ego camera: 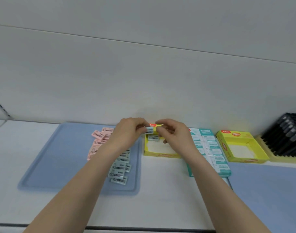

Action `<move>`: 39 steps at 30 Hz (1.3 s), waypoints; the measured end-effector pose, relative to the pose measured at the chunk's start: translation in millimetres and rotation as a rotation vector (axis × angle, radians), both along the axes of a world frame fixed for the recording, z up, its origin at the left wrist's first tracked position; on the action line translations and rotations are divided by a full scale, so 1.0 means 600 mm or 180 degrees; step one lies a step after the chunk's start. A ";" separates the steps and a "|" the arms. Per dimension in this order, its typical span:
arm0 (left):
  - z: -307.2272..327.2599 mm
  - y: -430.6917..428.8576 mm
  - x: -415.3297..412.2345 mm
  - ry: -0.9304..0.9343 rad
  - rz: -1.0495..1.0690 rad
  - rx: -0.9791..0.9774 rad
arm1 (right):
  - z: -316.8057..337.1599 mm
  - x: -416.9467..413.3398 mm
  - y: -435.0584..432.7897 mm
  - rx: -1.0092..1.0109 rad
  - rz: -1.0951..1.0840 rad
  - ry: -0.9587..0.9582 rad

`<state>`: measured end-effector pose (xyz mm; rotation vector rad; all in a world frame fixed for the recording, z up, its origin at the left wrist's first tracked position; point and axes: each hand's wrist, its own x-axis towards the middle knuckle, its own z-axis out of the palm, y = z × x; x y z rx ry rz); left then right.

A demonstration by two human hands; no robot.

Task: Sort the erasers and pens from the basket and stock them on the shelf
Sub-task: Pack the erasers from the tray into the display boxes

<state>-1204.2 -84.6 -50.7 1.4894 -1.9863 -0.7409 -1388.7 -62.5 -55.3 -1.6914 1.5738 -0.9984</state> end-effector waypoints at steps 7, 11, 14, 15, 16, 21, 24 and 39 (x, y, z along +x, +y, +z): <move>0.001 0.009 -0.003 -0.0034 0.0063 -0.0053 | 0.003 -0.016 -0.004 0.0368 -0.0178 -0.0348; -0.015 0.009 0.003 -0.0938 -0.0184 0.0082 | -0.011 -0.009 -0.002 0.0519 -0.0180 -0.0118; -0.015 0.010 0.000 -0.0970 -0.0209 0.0075 | -0.022 0.015 -0.010 0.0118 -0.0213 0.0834; -0.015 0.011 0.000 -0.0992 -0.0228 0.0060 | -0.025 0.020 -0.011 -0.0025 -0.0216 0.1195; -0.015 0.010 0.001 -0.1014 -0.0250 0.0049 | -0.028 0.023 -0.010 -0.0109 -0.0188 0.1461; -0.020 0.011 0.007 -0.0940 -0.0340 0.0066 | -0.033 0.020 -0.006 -0.0231 -0.0047 0.1906; -0.017 0.012 0.006 -0.0930 -0.0375 0.0031 | -0.036 0.024 -0.010 -0.0344 -0.0105 0.1932; -0.013 0.003 0.075 -0.0571 0.0110 -0.0297 | -0.022 0.026 -0.011 -0.0577 -0.0082 0.1887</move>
